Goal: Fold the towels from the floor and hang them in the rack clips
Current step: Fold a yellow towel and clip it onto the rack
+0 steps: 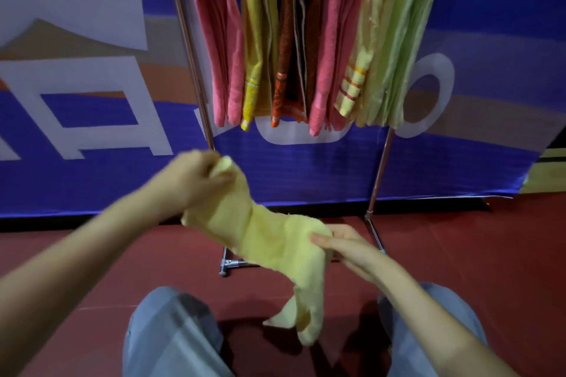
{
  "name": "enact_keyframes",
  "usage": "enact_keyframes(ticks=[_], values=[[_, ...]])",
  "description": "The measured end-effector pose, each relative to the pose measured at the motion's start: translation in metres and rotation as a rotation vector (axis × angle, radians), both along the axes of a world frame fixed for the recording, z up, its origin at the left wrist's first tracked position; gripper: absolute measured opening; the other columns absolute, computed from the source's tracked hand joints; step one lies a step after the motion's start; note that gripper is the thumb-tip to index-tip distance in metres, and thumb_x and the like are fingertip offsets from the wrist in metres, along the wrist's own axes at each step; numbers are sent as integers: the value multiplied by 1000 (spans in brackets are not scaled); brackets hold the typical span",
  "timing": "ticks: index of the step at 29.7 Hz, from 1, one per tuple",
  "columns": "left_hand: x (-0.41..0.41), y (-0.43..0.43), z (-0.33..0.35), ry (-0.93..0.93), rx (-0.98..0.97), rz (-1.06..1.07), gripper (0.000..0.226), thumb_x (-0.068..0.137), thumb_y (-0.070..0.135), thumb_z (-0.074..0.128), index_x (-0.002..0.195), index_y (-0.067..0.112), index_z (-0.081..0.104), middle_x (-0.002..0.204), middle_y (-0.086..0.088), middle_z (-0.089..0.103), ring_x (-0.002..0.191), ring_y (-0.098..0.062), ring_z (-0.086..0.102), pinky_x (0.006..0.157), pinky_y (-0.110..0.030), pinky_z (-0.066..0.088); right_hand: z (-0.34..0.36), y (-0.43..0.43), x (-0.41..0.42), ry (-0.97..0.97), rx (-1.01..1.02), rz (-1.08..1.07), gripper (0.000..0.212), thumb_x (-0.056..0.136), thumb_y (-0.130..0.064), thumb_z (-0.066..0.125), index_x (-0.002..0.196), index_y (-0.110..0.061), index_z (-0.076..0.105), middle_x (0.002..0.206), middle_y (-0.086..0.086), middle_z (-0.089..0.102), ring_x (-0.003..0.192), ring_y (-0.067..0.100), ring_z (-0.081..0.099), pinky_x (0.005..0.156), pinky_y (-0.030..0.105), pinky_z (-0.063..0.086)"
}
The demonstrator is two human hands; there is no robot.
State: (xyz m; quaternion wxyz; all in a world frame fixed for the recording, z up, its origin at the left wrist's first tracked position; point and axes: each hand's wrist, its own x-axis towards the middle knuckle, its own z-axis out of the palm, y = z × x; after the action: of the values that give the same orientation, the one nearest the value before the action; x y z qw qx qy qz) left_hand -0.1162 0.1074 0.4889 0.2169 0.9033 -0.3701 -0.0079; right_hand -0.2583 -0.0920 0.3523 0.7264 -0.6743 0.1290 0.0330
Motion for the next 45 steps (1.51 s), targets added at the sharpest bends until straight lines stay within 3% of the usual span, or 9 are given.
enact_keyframes(ticks=[5,8,11,16,22,28,34,40,45], values=[[-13,-19,-43,270,172,-109,28,90,32,49,74,11,55,74,1,54,76,-21,52,64,-24,40,46,-4,5,-79,33,92,17,71,-21,61,83,-10,68,71,-4,71,66,7,64,63,17,49],[-31,-39,-35,621,-107,-242,42,95,40,33,102,13,65,108,4,66,105,-7,59,87,-17,42,79,-6,7,-117,20,146,17,73,-22,58,76,-14,72,71,-2,72,67,8,66,61,18,50],[-47,-58,-21,780,-379,-319,45,91,45,28,95,21,66,98,8,68,93,0,62,81,-14,46,107,-7,6,-158,-32,210,18,76,-22,54,82,-14,69,73,-7,72,69,4,66,62,15,51],[-59,-72,-5,808,-561,-365,42,74,53,37,88,26,66,87,3,68,85,-7,65,76,-16,50,130,-11,3,-199,-116,221,35,69,-40,71,87,-10,69,83,8,65,71,13,61,64,21,48],[-68,-74,9,700,-601,-406,31,84,35,47,69,9,55,60,-1,53,54,-8,50,54,-18,41,113,-13,-12,-180,37,229,54,46,-55,81,81,-15,71,72,-4,71,65,6,65,59,17,51],[-63,-69,22,740,-678,-331,33,91,29,45,61,16,47,51,7,45,44,-1,43,50,-15,37,76,-4,-29,-110,151,184,54,35,-62,81,68,-19,73,57,-11,67,54,-2,61,55,11,47],[-50,-56,12,933,-539,-177,34,91,37,42,70,17,60,52,9,62,52,-4,59,50,-13,47,97,-8,-25,-289,245,94,53,40,-58,83,79,-21,75,64,-7,69,58,3,63,56,15,50],[-63,-66,11,1002,-419,-407,46,78,56,30,65,18,53,46,12,50,55,-5,52,67,-24,41,132,-1,-11,-363,188,154,50,51,-53,79,86,-18,74,84,-2,74,79,7,68,73,18,54],[-70,-64,25,1089,-506,-485,40,87,43,30,98,22,63,78,12,72,77,1,67,68,-13,52,141,-2,-16,-350,177,106,54,47,-53,81,90,-22,74,82,-2,74,77,7,69,67,18,54]])
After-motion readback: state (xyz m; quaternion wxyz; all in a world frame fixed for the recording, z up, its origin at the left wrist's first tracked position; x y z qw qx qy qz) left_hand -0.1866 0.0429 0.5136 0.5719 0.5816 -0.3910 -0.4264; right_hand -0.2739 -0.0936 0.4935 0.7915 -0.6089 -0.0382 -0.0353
